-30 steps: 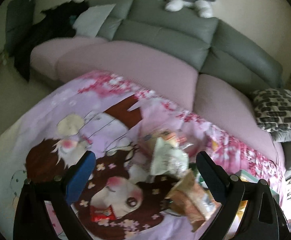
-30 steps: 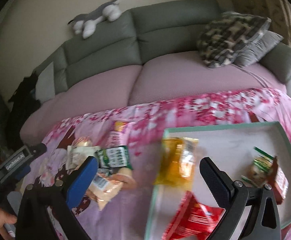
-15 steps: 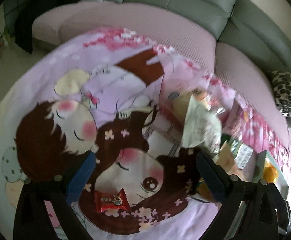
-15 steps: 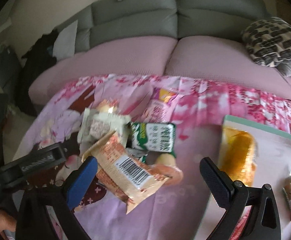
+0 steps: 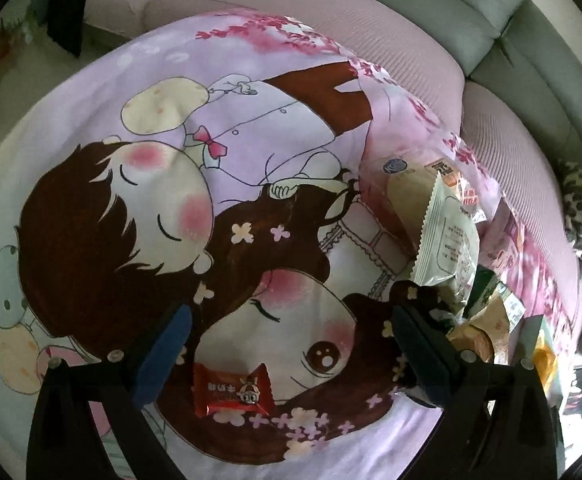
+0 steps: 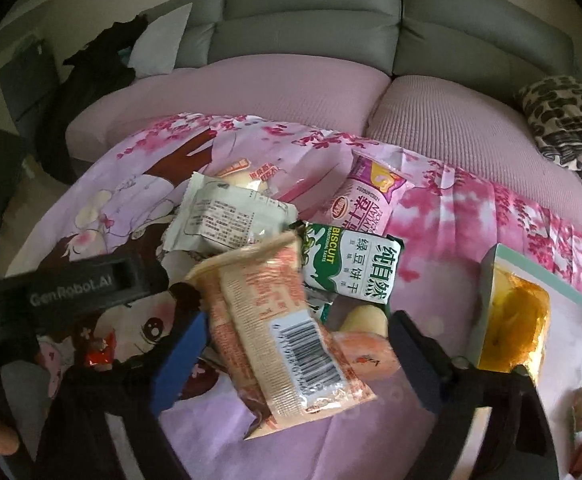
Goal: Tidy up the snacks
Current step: 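Grasp the beige barcoded bread bag with right tool while left tool grasps green-white biscuit packet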
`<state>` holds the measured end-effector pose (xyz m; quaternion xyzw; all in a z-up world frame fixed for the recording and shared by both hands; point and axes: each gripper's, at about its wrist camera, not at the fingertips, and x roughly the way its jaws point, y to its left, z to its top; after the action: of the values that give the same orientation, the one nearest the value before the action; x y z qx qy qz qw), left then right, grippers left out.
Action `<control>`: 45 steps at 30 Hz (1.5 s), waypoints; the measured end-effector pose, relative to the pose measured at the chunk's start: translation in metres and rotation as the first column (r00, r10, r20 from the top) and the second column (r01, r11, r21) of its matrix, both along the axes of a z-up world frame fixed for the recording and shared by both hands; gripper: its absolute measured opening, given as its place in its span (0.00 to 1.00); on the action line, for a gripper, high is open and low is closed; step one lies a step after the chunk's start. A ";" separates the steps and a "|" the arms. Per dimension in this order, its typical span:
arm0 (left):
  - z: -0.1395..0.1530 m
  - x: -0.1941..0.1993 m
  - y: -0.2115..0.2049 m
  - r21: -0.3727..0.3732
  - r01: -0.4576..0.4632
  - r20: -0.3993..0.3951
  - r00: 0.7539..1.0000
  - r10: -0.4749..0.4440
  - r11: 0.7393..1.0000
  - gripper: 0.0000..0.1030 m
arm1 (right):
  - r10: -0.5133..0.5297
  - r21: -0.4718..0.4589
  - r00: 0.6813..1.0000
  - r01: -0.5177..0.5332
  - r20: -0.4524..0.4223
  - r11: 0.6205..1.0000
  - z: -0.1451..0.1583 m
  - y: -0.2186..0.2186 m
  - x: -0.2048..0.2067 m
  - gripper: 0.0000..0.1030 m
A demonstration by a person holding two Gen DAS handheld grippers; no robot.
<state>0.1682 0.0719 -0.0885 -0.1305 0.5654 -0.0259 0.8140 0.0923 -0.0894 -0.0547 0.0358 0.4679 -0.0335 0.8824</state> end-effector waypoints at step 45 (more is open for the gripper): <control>0.010 -0.016 -0.080 -0.109 0.269 0.012 0.963 -0.269 0.957 0.72 | -0.328 0.320 0.945 0.308 0.007 0.896 0.047 -0.106 -0.062 0.43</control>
<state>0.1519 -0.0081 -0.0786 -0.0971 0.5770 -0.1673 0.7935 0.0300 -0.1955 -0.0073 0.2529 0.4280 -0.1010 0.8617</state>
